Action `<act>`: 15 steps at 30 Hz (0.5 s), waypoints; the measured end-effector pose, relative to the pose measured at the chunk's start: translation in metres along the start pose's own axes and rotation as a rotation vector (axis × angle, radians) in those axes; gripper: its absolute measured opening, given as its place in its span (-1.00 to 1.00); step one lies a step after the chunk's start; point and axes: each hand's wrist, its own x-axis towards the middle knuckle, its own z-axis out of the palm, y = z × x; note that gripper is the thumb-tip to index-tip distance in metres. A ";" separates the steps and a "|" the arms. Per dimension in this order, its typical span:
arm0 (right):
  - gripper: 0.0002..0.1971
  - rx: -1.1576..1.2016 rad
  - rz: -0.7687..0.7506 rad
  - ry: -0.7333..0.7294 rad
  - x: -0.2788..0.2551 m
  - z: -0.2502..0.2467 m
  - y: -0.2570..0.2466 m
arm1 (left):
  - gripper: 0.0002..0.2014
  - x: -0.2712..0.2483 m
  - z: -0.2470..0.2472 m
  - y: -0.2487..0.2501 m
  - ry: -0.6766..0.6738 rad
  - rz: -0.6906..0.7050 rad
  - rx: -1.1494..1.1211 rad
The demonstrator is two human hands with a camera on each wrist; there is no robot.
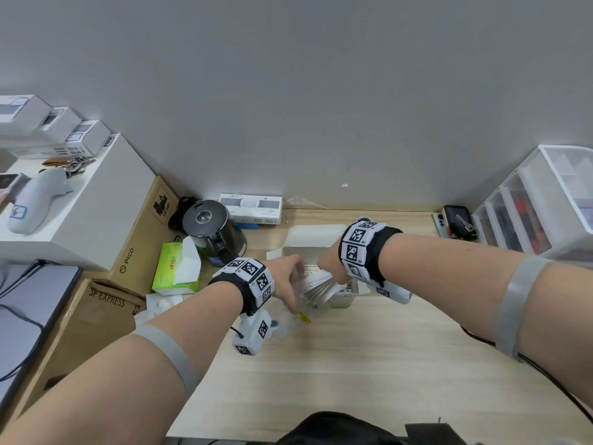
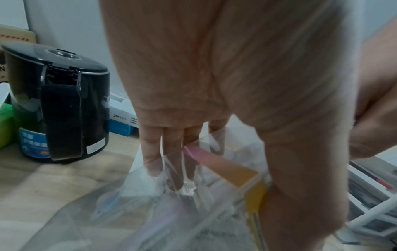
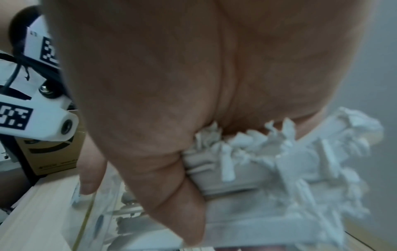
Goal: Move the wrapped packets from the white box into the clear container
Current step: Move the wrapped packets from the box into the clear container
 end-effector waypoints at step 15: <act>-0.62 0.326 -0.043 0.179 -0.002 -0.006 -0.011 | -0.23 0.004 0.001 0.002 0.089 0.077 -0.148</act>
